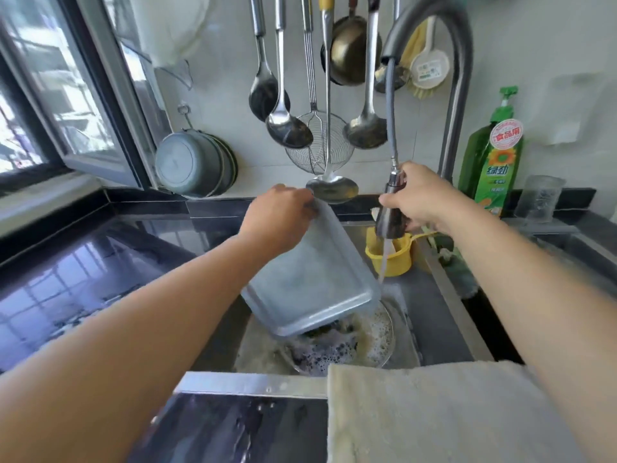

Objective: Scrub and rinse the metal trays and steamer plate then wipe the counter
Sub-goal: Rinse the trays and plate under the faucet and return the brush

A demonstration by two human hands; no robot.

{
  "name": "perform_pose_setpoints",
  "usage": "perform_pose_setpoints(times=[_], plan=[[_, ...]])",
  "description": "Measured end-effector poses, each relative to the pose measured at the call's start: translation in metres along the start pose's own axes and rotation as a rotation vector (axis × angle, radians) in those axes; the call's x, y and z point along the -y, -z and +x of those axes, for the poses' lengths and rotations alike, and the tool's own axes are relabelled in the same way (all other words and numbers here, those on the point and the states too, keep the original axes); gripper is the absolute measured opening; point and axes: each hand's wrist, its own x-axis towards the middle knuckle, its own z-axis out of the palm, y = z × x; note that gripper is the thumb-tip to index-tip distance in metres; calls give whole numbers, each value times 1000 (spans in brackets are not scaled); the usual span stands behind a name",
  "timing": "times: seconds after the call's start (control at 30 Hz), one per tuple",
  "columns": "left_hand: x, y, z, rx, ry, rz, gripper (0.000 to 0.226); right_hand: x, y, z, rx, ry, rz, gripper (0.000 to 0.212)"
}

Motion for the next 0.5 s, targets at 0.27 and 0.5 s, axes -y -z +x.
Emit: perform_pose_setpoints(times=[0.27, 0.5], plan=[[-1, 5, 0, 236, 335, -355, 24, 8, 16, 7, 73, -13, -21, 24], [20, -43, -31, 315, 800, -952, 44, 19, -39, 12, -20, 81, 292, 27]])
